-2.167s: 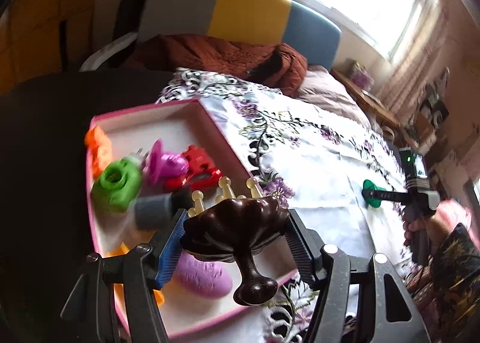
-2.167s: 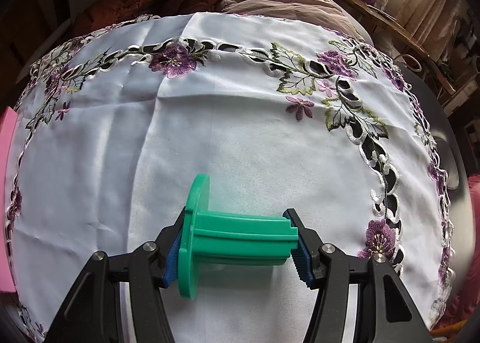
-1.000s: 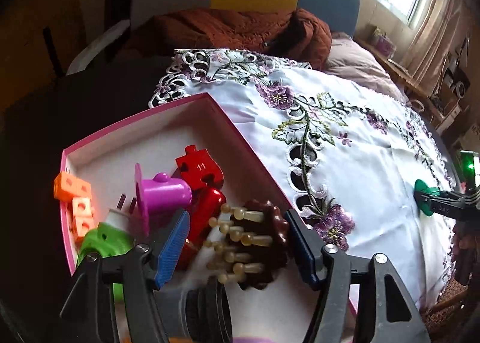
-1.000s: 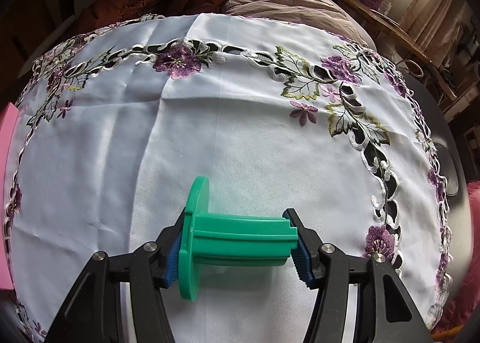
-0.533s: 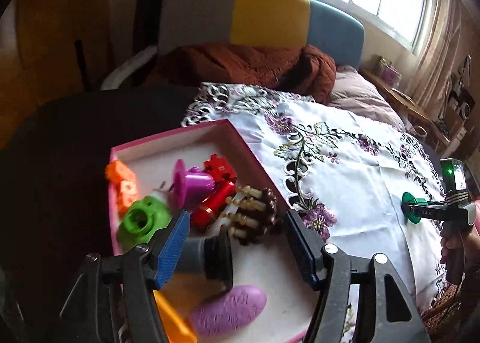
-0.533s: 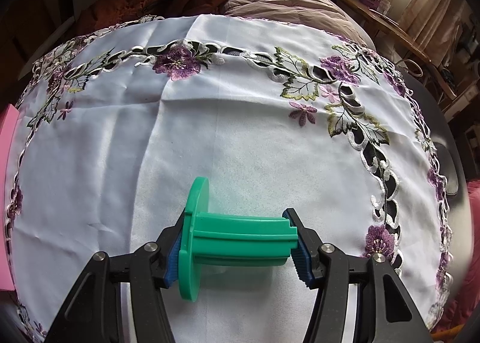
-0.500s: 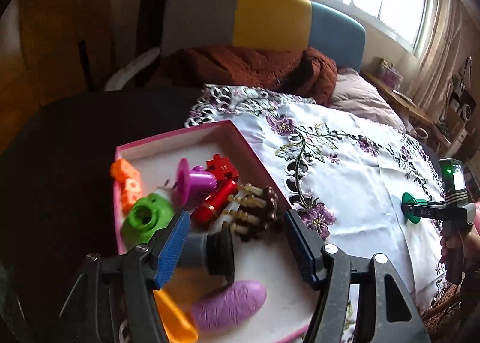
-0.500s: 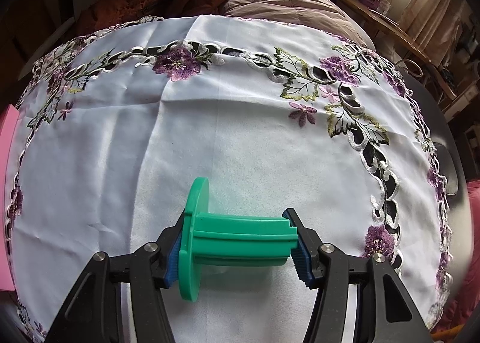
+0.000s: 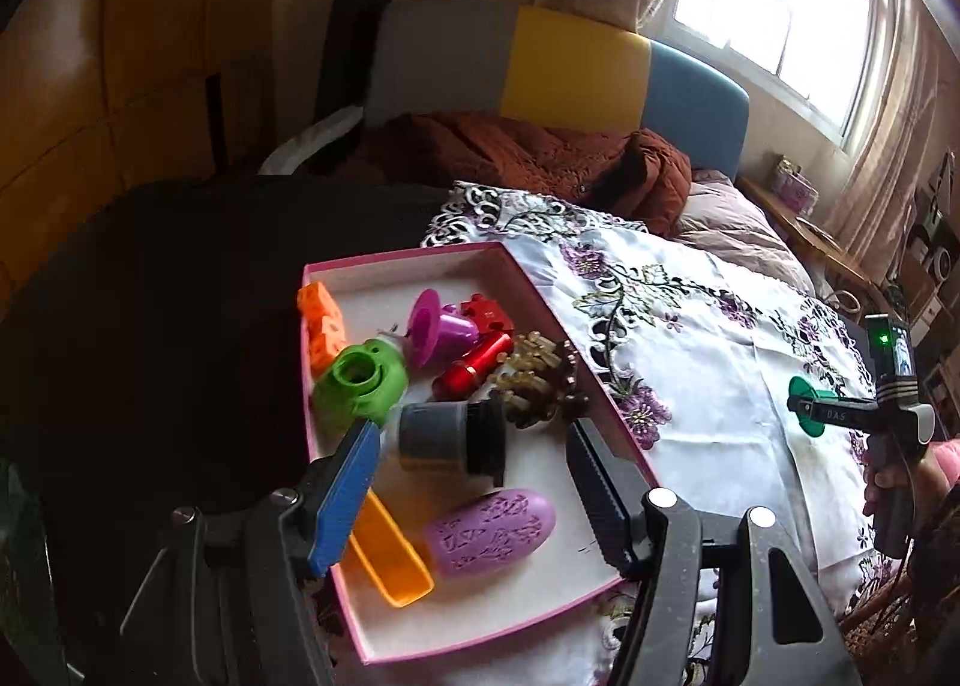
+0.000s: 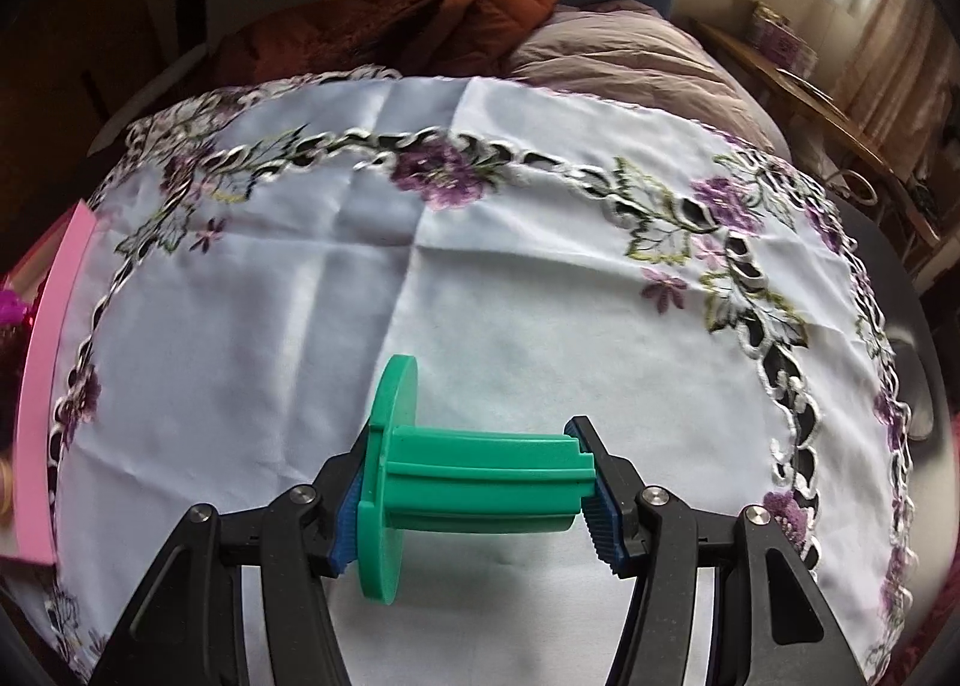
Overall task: Organize rigid objects
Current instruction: 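Carry the green spool into the tray and open the right tool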
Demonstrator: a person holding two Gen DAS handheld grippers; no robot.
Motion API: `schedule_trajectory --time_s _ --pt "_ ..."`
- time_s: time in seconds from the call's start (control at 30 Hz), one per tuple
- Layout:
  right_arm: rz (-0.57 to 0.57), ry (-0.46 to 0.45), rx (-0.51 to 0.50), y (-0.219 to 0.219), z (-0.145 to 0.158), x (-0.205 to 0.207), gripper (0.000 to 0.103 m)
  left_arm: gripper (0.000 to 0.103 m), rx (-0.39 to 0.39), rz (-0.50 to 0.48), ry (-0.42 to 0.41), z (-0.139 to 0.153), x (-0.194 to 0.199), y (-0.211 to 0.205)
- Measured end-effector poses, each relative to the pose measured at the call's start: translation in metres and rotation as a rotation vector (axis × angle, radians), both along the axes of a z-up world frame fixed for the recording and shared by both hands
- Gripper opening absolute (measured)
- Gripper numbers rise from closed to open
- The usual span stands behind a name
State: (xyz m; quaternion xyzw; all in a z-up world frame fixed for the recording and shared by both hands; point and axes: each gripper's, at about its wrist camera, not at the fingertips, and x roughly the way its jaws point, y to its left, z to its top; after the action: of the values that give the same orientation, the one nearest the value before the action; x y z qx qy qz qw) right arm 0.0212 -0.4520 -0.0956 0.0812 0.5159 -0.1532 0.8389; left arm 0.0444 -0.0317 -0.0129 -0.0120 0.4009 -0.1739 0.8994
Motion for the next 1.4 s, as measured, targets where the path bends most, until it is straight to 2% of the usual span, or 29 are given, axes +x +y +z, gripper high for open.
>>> schedule_trajectory --time_s 0.17,0.37,0.6,0.77,0.93,1.1,1.23,1.4 --pt "0.038 -0.002 0.018 0.016 0.007 0.002 0.060 0.066 -0.002 0.018 0.004 -0.003 -0.001 0.010" --pt "0.140 -0.086 0.056 0.061 0.040 0.006 0.060 0.066 -0.016 0.031 0.022 -0.010 -0.002 0.019" --pt "0.358 -0.184 0.106 0.149 0.071 0.011 0.060 0.066 -0.030 0.056 0.039 -0.016 -0.002 0.031" --pt "0.567 -0.228 0.124 0.220 0.083 0.011 0.060 0.066 -0.040 0.094 0.041 -0.017 -0.001 0.047" --pt "0.685 -0.199 0.106 0.267 0.073 0.019 0.060 0.066 -0.046 0.134 0.041 -0.019 0.000 0.062" --pt "0.677 -0.178 0.130 0.290 0.056 0.037 0.060 0.066 -0.050 0.162 0.057 -0.025 0.003 0.072" --pt "0.673 -0.116 0.150 0.305 0.030 0.057 0.061 0.066 -0.049 0.160 0.065 -0.029 0.004 0.072" --pt "0.628 -0.101 0.158 0.301 0.014 0.064 0.063 0.066 -0.046 0.155 0.073 -0.033 0.003 0.072"
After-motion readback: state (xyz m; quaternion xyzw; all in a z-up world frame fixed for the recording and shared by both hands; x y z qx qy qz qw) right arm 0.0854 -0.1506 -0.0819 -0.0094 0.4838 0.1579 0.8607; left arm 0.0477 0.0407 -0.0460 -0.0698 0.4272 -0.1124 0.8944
